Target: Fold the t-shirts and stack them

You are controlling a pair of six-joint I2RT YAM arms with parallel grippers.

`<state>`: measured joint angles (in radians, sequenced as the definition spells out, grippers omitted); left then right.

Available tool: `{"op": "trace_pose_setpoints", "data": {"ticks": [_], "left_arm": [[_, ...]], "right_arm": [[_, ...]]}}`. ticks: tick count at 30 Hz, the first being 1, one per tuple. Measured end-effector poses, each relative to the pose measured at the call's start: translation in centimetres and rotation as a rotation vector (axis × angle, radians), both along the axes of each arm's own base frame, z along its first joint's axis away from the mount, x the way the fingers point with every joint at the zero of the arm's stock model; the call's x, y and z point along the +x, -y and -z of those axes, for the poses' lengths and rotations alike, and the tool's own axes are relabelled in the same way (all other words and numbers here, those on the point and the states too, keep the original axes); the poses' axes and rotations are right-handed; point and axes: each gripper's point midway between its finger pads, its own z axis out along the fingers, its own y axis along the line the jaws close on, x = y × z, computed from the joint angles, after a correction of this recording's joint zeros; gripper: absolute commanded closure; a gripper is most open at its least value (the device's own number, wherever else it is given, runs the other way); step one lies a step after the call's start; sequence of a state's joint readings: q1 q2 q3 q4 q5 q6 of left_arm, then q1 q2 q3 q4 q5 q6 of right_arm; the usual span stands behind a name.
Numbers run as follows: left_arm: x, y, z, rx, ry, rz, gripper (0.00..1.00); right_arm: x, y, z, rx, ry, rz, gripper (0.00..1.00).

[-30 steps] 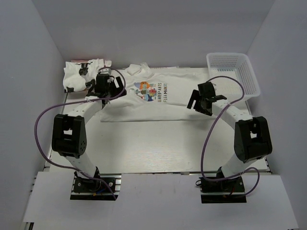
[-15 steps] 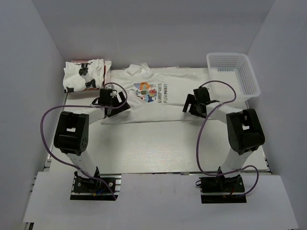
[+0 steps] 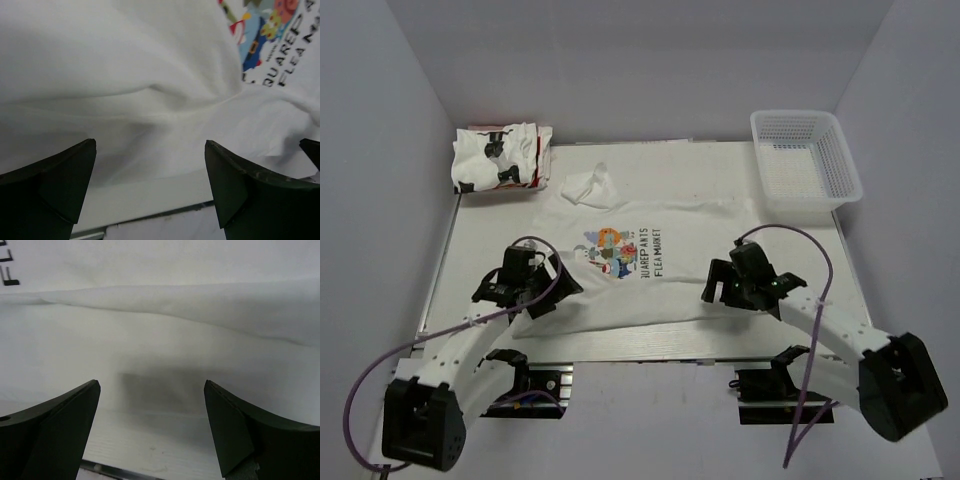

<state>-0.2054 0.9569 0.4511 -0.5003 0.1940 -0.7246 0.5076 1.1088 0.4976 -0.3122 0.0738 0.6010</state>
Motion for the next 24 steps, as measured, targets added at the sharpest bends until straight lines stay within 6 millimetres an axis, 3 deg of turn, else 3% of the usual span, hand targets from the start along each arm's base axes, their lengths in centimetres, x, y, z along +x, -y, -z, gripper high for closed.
{"op": "trace_pose_setpoints", "data": {"ticks": [3,6,8,11,13,18,24], "left_arm": [[0.9,-0.4,-4.0,0.014,0.070,-0.029,0.01],[4.7,-0.8,-8.3,0.055,0.161,-0.053,0.01],[7.4,-0.8,-9.5,0.091,0.168,-0.056,0.01],[11.3,-0.9,-7.6,0.166,0.081,-0.059,0.07],[12.5,-1.1,-5.2,0.212,0.004,-0.053,0.10],[12.5,-2.5,-0.3,0.319,-0.146,-0.056,0.25],[13.3,-3.2,0.8,0.376,-0.175,-0.052,0.32]], "right_arm": [[-0.8,0.0,-1.8,0.009,0.039,-0.026,0.10],[0.6,-0.3,-4.4,0.022,0.132,-0.029,0.10],[1.9,-0.5,-5.9,0.024,0.189,-0.026,0.10],[3.5,-0.5,-7.0,-0.006,0.233,-0.010,0.10],[4.4,-0.3,-6.9,-0.041,0.232,0.004,0.10],[5.6,0.6,-5.7,-0.131,0.203,0.035,0.10],[5.5,1.4,-4.4,-0.188,0.164,0.054,0.10]]}}
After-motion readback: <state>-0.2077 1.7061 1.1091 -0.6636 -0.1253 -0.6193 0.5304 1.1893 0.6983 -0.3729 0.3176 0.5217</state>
